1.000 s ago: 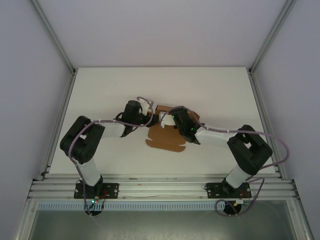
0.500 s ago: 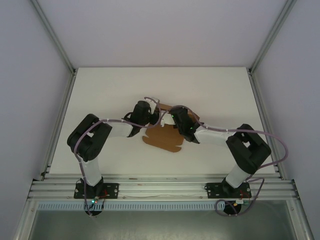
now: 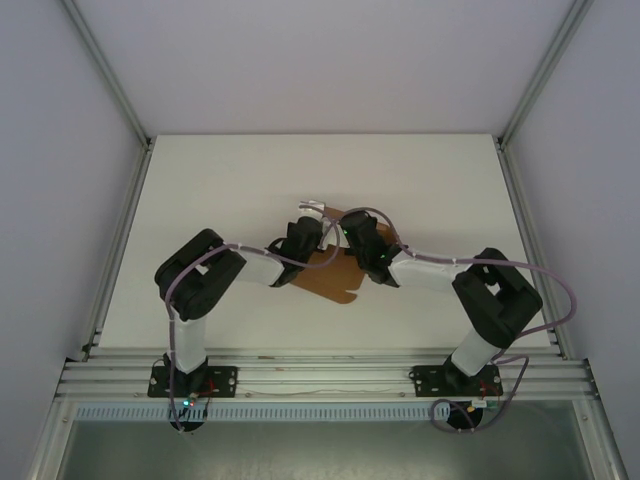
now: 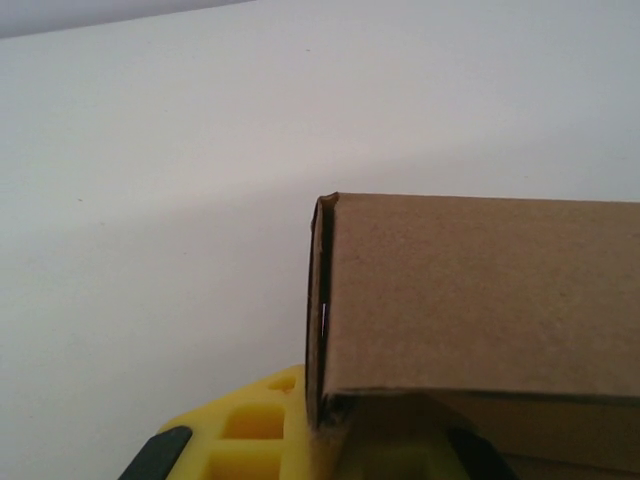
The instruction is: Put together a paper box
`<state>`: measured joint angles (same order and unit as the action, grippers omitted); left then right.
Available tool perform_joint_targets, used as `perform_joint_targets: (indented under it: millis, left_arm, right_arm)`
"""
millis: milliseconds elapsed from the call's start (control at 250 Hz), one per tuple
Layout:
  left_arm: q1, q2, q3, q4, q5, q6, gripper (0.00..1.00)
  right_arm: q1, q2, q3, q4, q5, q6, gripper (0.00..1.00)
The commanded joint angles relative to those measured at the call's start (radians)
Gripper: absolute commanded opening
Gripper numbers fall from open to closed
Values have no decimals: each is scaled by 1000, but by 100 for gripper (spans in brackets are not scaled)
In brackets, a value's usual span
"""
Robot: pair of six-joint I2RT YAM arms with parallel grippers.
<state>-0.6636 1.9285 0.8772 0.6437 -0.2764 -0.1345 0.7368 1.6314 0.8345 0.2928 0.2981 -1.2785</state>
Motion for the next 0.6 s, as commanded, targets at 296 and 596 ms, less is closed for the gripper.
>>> perform_joint_targets:
  millis: [296,596]
  left_arm:
    - [28,18,-53,-42,7,-8,25]
    - [27,9,-48,16,26,5,0]
  right_arm:
    - [16,-32,-23,-78,-50,40,0]
    - [16,-67,-11,-134,-55,111,8]
